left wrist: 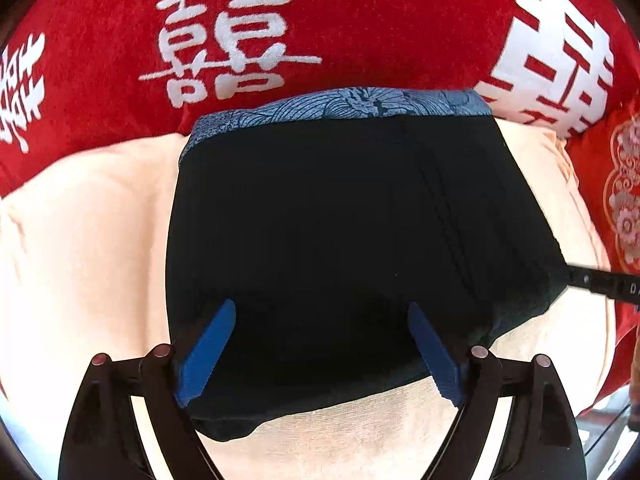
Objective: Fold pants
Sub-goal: 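Lower the folded pants onto the blanket and open both grippers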
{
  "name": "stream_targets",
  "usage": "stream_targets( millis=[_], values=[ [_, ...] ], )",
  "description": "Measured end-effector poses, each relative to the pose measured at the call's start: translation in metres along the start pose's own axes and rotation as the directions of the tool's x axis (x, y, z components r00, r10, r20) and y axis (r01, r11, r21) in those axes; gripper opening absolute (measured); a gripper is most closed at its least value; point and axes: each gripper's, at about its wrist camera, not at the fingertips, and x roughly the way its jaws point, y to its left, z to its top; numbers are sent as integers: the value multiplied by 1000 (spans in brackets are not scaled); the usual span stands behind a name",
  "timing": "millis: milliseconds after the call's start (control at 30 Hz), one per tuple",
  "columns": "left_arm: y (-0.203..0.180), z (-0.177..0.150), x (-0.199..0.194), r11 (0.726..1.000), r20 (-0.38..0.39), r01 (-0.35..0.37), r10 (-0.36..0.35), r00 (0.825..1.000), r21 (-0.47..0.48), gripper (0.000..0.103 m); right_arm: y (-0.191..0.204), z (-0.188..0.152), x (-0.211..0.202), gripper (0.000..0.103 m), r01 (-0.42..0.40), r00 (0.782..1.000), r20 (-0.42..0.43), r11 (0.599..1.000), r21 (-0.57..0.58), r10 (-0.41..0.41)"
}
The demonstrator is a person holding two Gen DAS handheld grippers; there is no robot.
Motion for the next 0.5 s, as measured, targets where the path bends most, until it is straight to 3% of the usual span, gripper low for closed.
stream_targets(
  millis=[167, 333, 500],
  values=[
    [2, 1, -1, 1000, -5, 3, -2, 1000, 11, 88, -14, -11, -17, 11, -14, 1000, 24, 991, 136, 11],
    [7, 3, -4, 999, -23, 24, -25, 999, -29, 88, 15, -5, -33, 23, -28, 997, 69, 996, 86, 22],
    [19, 6, -10, 995, -32, 46, -49, 998, -88, 88, 45, 1, -34, 24, 11, 994, 105, 1000, 5, -11]
  ],
)
